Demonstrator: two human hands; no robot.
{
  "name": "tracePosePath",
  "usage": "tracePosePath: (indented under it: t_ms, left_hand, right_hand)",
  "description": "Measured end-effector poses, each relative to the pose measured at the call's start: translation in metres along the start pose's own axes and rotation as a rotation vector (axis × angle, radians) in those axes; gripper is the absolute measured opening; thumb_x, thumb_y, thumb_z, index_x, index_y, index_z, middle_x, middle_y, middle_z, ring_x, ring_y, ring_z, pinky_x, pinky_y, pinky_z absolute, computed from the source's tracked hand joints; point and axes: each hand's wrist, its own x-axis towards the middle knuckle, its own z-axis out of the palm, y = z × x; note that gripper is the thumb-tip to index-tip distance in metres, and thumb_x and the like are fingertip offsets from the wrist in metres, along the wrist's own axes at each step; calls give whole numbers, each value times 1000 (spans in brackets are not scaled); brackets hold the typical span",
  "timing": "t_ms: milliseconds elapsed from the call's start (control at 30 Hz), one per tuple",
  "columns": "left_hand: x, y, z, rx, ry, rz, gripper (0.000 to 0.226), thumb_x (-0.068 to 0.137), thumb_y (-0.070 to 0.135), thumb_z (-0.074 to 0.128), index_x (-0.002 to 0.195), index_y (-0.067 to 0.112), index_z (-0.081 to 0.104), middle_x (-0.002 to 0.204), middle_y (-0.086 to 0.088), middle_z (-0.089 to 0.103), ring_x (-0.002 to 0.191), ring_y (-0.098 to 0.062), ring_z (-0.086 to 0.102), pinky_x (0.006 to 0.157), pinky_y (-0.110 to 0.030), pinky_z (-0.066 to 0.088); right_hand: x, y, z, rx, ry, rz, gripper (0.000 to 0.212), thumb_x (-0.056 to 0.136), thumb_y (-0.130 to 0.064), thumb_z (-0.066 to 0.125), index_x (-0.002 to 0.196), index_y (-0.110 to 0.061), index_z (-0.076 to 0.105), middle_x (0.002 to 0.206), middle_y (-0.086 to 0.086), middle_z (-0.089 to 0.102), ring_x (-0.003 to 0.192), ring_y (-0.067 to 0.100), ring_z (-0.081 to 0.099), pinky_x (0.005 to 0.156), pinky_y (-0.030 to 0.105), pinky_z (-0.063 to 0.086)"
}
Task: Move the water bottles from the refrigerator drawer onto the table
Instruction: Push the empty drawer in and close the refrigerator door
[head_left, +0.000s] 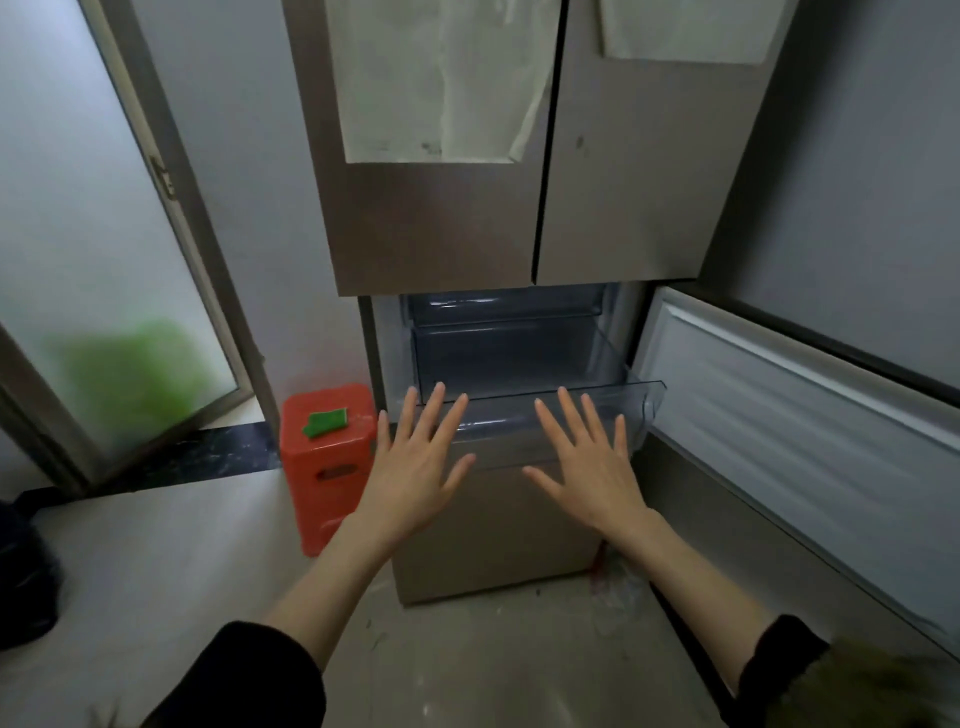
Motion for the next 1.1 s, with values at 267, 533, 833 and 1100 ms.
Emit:
tracePosePath:
  t_ms: [267, 533, 833, 1100]
  left_hand:
    - [84, 18, 75, -30, -142, -8, 68, 95, 47, 34, 146, 34, -9, 156, 2, -18, 137, -22, -26, 112, -49, -10]
    - [139, 25, 137, 18, -222, -50, 68, 95, 50, 28, 134, 37, -26, 145, 4, -33, 132, -25, -34, 107, -55, -18]
    - [144, 23, 166, 150, -258, -131, 85, 89, 60, 31, 128, 36, -41, 143, 0, -42, 133, -30, -36, 104, -61, -17]
    - [148, 29, 178, 198, -197, -173, 88, 87, 62, 35, 136, 35, -33, 146, -2, -38, 134, -31, -36, 107, -63, -15]
  right_hand:
    - [76, 67, 42, -45, -114, 7, 77, 92, -57, 35, 146, -31, -13, 156, -1, -20, 143, 23, -18, 111, 55, -11]
    - [118, 116, 82, -41, -249, 27, 77, 94, -55, 34, 146, -28, -15, 155, 1, -22, 143, 24, -18, 111, 55, -11]
    - [135, 148, 114, -46, -294, -94, 82, 93, -52, 38, 145, -25, -20, 153, 3, -25, 140, 28, -24, 113, 47, -12]
    - [146, 165, 129, -60, -243, -183, 92, 91, -50, 46, 136, -25, -30, 147, 4, -33, 135, 31, -32, 111, 46, -17]
